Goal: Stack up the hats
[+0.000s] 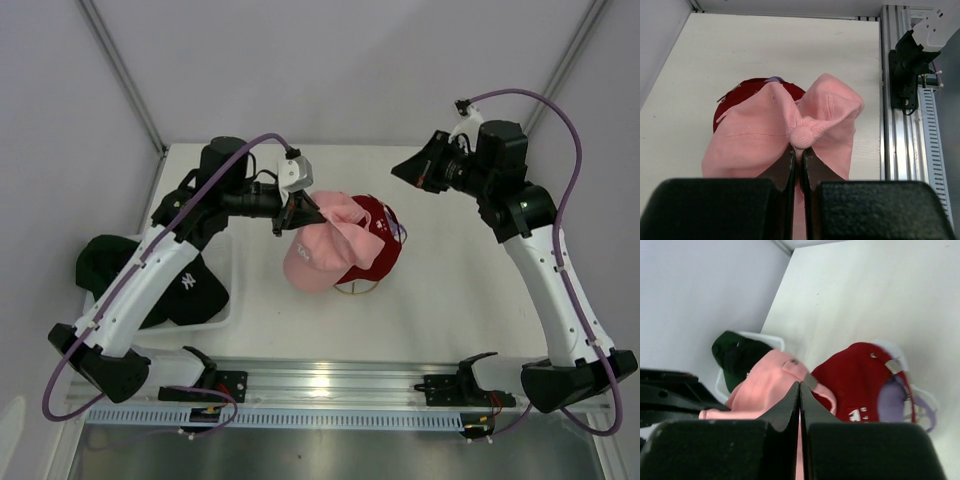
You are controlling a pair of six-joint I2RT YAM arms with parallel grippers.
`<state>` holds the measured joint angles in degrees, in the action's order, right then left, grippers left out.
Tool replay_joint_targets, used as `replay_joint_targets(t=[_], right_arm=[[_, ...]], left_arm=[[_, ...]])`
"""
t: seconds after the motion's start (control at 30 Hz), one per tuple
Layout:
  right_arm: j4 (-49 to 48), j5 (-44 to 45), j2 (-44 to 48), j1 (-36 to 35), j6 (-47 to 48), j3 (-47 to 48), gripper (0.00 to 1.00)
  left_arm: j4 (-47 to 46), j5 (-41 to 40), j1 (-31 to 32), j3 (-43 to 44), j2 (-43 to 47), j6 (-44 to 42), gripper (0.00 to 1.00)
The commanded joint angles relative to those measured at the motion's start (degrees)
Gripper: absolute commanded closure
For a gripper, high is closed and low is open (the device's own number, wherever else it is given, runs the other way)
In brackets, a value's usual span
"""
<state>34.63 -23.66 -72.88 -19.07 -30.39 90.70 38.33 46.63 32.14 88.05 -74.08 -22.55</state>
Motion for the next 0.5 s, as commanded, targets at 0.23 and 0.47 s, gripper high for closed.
replay_joint_targets(t=[0.23,0.47], right_arm=[[1.66,-5.49,-1.12,3.42,4.38,0.54,0.97],[-4.83,-13.78,4.06,0.97,0.78,-10.09,0.25]], left_arm=[[-1.76,0.29,0.55,1.94,0.00,5.40,0.98],[-4.06,2.50,0.47,4.05,-0.44,3.74,0.98]])
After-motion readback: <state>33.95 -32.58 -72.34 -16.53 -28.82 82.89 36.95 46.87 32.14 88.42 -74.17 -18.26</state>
